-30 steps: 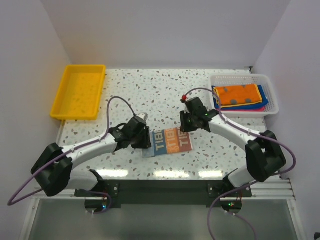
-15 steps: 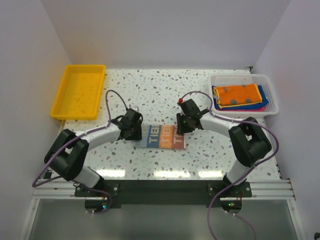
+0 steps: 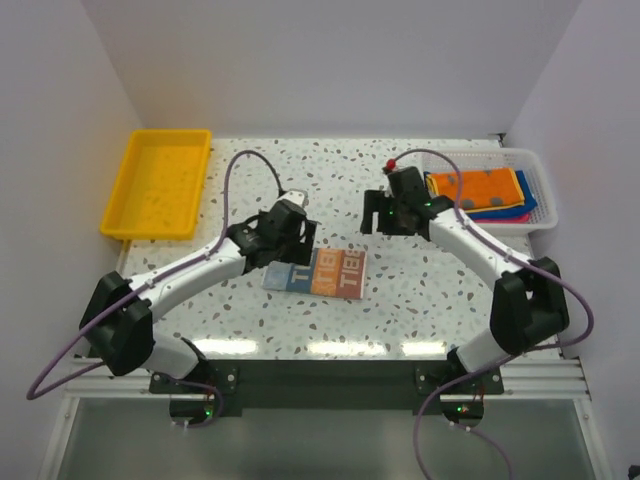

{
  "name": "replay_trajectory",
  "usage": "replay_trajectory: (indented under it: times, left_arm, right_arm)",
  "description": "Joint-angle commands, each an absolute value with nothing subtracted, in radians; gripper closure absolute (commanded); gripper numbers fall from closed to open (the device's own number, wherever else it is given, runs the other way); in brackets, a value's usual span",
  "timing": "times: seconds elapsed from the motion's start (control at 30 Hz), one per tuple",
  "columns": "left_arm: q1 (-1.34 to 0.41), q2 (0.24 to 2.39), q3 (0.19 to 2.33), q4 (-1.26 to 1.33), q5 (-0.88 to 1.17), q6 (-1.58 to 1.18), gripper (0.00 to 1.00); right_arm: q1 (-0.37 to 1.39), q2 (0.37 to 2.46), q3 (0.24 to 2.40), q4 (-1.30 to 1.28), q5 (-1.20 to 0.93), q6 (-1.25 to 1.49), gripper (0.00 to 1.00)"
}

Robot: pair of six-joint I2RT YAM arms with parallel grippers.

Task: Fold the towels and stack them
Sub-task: Fold the towel

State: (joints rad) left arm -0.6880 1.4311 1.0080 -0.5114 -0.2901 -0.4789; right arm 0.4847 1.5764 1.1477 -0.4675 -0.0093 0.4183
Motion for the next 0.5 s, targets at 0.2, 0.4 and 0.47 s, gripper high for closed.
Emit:
replay_trajectory:
  times: [0.2, 0.4, 0.47]
  left_arm:
    - [-0.881, 1.479, 1.068, -0.555, -0.311, -0.561, 0.13]
    - [-0.77, 1.379, 0.921, -0.575, -0.29, -0.683, 0.13]
    - [-0.675, 1.304, 0.826, -0.531, -0.22, -0.693, 0.13]
  right_arm:
    - [0.336, 1.419, 1.002, -0.531, -0.152, 0.371, 0.25]
    - [0.376, 1.298, 0.764, -0.361, -0.302, 0.578, 0.28]
    - [0.405, 1.276, 0.692, -0.287, -0.304, 0.669, 0.27]
